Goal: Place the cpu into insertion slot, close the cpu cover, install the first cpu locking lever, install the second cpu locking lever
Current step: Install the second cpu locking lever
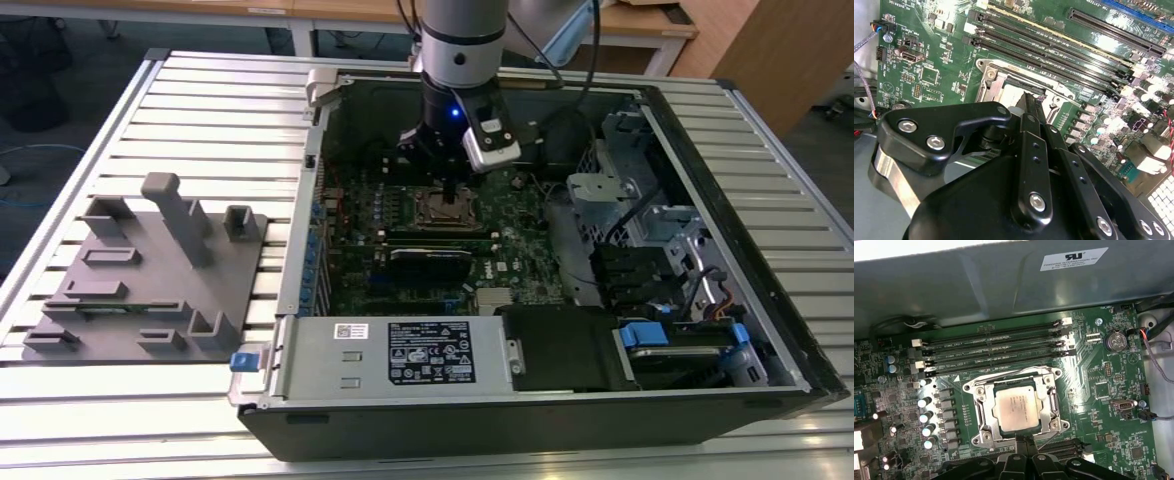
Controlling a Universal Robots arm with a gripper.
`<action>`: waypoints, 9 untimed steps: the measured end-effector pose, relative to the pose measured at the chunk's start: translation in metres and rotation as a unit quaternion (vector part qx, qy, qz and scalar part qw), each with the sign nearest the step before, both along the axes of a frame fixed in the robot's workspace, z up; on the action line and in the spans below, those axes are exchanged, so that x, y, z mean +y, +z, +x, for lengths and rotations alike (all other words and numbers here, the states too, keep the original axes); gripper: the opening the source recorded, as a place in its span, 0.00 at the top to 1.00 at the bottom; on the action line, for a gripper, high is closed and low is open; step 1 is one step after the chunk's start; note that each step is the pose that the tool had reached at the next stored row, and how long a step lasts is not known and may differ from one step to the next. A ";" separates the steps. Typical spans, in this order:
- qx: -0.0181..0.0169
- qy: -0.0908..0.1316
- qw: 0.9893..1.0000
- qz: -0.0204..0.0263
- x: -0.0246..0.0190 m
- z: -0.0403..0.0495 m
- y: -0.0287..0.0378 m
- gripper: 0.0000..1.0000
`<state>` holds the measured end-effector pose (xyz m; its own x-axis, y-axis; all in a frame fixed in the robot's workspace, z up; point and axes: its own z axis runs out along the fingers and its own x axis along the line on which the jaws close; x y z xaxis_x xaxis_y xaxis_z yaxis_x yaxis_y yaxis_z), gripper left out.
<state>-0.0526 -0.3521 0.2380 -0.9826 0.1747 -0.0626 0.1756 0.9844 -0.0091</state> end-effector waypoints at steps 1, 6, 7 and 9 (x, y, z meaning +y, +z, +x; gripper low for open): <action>0.000 0.000 1.000 0.000 -0.0003 0.0000 0.0000 0.89; 0.000 0.000 1.000 0.000 -0.0034 0.0000 0.0000 0.89; 0.000 0.000 1.000 0.000 -0.0041 0.0000 0.0000 0.89; 0.000 0.000 1.000 0.000 -0.0058 0.0000 0.0000 0.89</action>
